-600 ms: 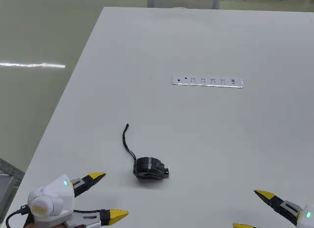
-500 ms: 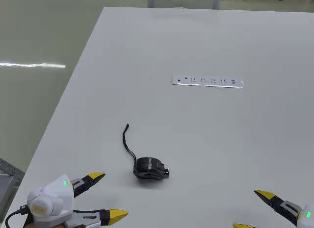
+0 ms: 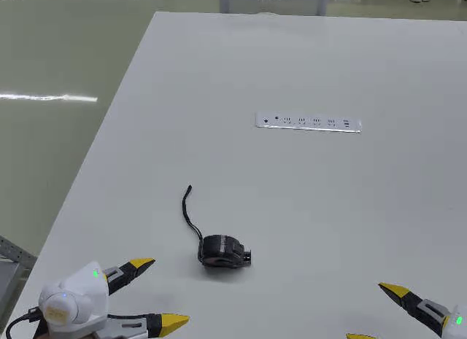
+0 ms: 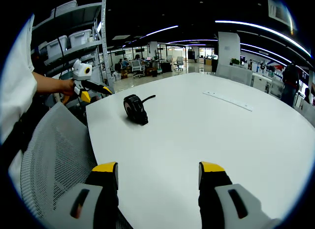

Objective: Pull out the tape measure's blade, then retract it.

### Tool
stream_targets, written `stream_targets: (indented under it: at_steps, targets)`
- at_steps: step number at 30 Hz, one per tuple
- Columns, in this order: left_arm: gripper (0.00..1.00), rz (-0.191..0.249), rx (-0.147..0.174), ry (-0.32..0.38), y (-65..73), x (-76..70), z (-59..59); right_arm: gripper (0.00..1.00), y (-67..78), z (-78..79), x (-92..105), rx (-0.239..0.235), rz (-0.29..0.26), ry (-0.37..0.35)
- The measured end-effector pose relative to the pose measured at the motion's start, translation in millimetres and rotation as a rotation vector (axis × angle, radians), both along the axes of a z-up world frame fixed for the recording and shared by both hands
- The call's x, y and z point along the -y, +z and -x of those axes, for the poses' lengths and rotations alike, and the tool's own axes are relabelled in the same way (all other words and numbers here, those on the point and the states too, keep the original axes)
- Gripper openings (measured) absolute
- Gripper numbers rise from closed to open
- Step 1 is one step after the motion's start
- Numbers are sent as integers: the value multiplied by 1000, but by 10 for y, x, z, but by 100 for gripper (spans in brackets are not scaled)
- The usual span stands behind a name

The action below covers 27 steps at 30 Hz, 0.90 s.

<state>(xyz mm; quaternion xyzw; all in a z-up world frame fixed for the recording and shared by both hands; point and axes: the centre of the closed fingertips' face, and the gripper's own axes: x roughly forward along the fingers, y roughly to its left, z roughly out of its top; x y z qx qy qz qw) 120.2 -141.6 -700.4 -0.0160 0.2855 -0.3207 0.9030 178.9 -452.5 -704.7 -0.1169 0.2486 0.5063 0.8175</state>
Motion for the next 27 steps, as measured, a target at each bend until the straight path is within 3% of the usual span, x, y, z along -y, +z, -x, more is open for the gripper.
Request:
stream_targets:
  at_steps: [27]
  targets:
    - [78,-6,-5,0,-21,-8,11,67,12,13,-3,0,-8,4]
